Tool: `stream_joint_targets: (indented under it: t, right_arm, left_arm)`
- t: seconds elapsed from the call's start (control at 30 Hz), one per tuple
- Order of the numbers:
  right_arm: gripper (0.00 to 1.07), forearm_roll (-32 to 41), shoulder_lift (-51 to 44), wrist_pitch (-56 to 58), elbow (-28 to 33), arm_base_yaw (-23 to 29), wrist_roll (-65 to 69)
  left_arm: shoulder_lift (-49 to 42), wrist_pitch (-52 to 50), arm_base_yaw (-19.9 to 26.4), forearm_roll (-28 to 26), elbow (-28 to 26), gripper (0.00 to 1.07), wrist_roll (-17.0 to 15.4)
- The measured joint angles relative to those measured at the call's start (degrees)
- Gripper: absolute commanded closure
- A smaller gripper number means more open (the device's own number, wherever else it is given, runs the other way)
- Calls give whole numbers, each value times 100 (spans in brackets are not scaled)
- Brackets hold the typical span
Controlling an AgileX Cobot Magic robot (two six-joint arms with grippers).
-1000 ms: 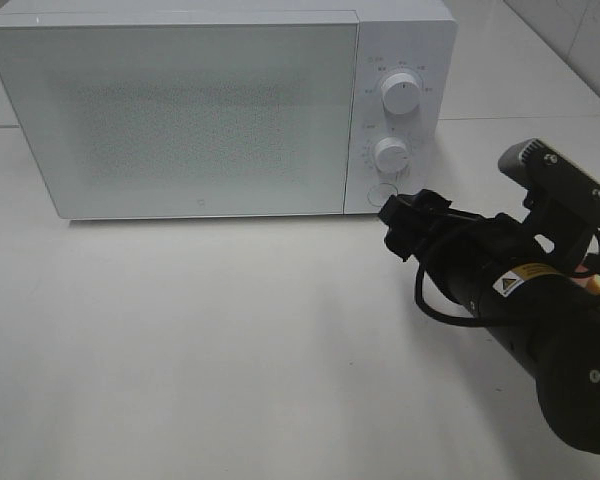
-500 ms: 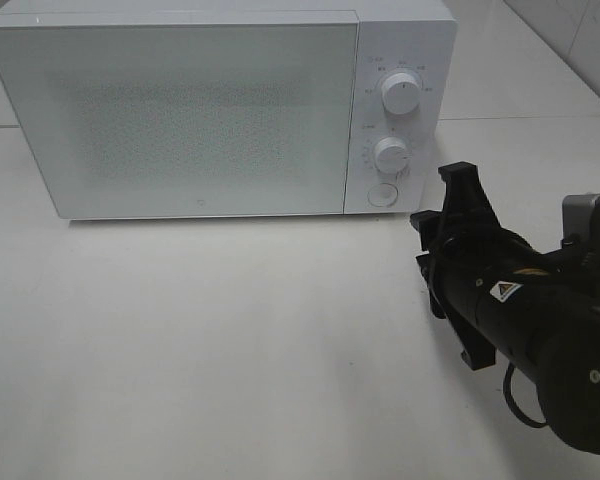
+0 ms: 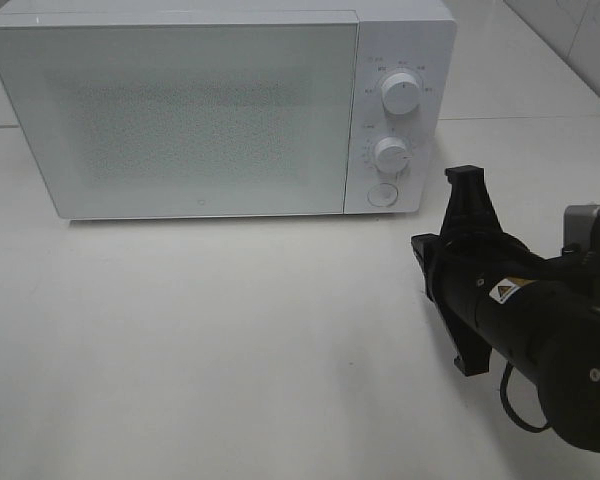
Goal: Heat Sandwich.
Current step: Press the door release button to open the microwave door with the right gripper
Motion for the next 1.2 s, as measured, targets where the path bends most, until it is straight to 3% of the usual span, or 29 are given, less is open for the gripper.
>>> stream_joint_targets:
  t: [0.17,0.37,0.9,1.2]
  right_arm:
    - [107,0,0,74,-40,-166,46]
    - [107,-453,286,384,-493,-481,246]
    - [107,-602,1152,521,-1238,-510,550]
    - [107,-831,1301,848,-1610,-922,561]
  left_arm:
    - [0,0,0,0,0,9,0]
    - [0,0,0,0,0,9,0]
    - [0,0,0,0,0,9,0]
    - [0,0,0,0,0,9,0]
